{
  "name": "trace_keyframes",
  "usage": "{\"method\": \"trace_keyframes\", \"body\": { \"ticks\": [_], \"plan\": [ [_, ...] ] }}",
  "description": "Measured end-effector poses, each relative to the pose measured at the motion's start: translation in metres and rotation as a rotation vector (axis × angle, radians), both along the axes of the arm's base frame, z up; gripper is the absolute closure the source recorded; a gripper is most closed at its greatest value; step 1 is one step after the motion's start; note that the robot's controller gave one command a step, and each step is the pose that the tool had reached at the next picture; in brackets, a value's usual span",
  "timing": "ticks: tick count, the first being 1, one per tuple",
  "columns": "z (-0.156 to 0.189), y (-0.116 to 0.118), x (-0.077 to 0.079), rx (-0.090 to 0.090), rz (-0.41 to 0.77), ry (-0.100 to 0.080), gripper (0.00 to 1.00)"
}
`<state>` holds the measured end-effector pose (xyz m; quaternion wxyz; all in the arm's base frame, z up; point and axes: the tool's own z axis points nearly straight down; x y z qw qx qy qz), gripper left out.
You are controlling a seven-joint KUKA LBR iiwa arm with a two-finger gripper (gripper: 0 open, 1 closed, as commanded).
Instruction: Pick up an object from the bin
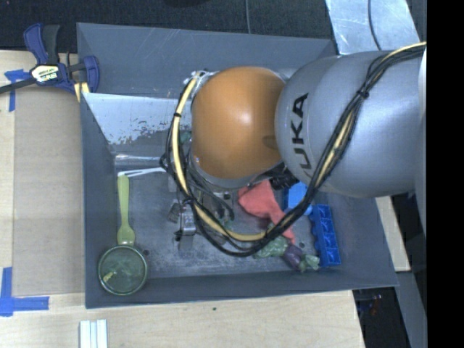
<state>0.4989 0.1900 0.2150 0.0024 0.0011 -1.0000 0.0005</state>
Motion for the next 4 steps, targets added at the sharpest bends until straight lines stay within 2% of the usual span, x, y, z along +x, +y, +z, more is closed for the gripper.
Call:
{"method": "trace_keyframes", "body": {
  "ticks": [1,2,3,4],
  "plan": [
    [0.004,-0.001,0.002,0.002,-0.003,-0.007,0.00],
    [-0.080,-0.069,-0.002,0.003,0.054,-0.012,0.00],
    [-0.081,-0.092,0.035,0.005,0.108,-0.014,0.00],
    [-0.076,-0.105,0.032,0.003,-0.120,-0.013,0.00]
  ]
}}
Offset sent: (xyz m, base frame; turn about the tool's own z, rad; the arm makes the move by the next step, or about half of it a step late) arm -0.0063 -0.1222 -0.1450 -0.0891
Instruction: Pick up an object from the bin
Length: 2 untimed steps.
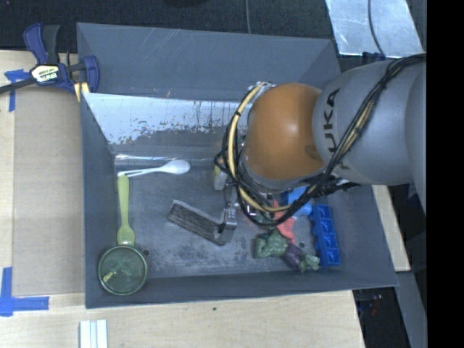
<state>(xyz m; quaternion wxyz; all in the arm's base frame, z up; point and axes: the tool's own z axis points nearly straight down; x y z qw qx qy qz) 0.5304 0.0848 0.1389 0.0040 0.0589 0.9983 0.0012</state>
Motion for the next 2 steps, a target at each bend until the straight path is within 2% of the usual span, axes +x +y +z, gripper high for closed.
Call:
{"method": "trace_keyframes", "body": {
  "ticks": [1,2],
  "plan": [
    [-0.054,-0.007,0.024,0.003,0.022,-0.008,0.00],
    [-0.065,0.004,-0.003,0.006,-0.198,-0.018,1.00]
  ]
}}
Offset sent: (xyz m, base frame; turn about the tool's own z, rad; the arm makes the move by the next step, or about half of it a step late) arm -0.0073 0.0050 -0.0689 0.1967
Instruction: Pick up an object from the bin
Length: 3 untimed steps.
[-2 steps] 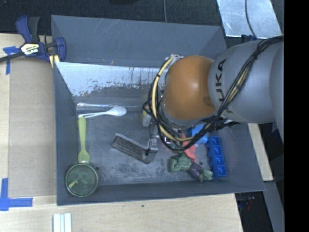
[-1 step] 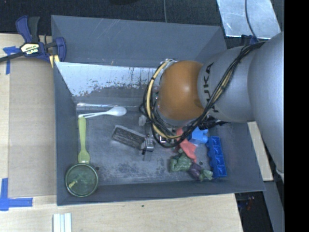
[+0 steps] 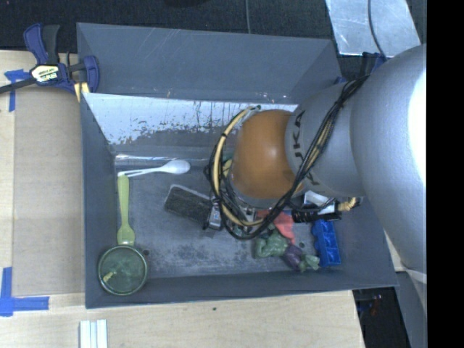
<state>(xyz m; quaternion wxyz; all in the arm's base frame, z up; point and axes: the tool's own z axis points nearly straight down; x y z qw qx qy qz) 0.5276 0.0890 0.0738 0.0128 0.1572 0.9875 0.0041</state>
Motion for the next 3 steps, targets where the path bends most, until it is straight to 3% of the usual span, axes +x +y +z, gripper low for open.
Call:
{"method": "trace_keyframes", "body": {
  "ticks": [1,2,3],
  "plan": [
    [0.000,0.000,0.000,0.000,0.000,0.000,1.00],
    [0.023,-0.001,-0.005,-0.003,0.000,0.019,1.00],
    [0.072,-0.001,-0.003,-0.001,0.000,0.011,1.00]
  ]
}}
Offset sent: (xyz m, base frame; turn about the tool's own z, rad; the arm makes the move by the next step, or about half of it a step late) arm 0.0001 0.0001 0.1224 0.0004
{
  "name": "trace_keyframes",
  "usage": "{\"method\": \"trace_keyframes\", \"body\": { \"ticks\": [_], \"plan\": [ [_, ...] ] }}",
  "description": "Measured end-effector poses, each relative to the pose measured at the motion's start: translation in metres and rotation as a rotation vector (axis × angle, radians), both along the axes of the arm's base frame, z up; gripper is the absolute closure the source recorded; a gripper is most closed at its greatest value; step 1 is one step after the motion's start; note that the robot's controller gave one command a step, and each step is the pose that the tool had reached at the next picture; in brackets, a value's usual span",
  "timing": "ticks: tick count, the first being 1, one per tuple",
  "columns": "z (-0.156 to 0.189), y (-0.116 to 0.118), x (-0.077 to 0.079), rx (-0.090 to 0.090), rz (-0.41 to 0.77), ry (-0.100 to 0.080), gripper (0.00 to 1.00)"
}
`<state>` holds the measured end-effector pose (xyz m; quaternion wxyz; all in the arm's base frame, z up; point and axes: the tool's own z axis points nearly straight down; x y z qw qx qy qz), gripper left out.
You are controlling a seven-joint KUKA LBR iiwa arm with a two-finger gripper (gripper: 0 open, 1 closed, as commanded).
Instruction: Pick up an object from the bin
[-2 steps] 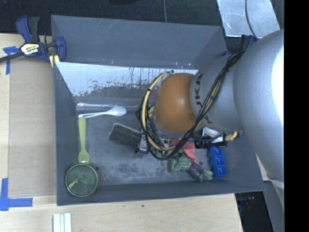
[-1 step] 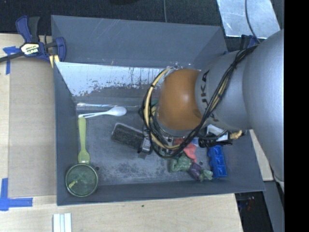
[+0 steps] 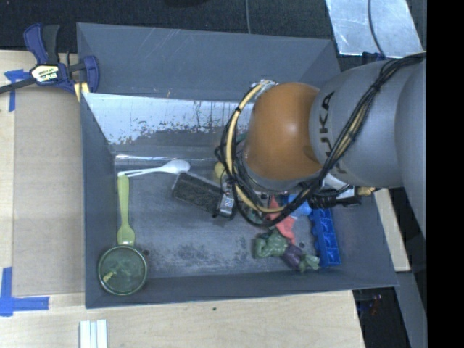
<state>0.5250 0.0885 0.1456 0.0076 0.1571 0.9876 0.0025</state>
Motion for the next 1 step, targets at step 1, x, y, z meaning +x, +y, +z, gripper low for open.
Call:
{"method": "trace_keyframes", "body": {
  "ticks": [1],
  "plan": [
    [0.0344,-0.0002,0.0002,0.000,0.001,-0.001,1.00]
  ]
}}
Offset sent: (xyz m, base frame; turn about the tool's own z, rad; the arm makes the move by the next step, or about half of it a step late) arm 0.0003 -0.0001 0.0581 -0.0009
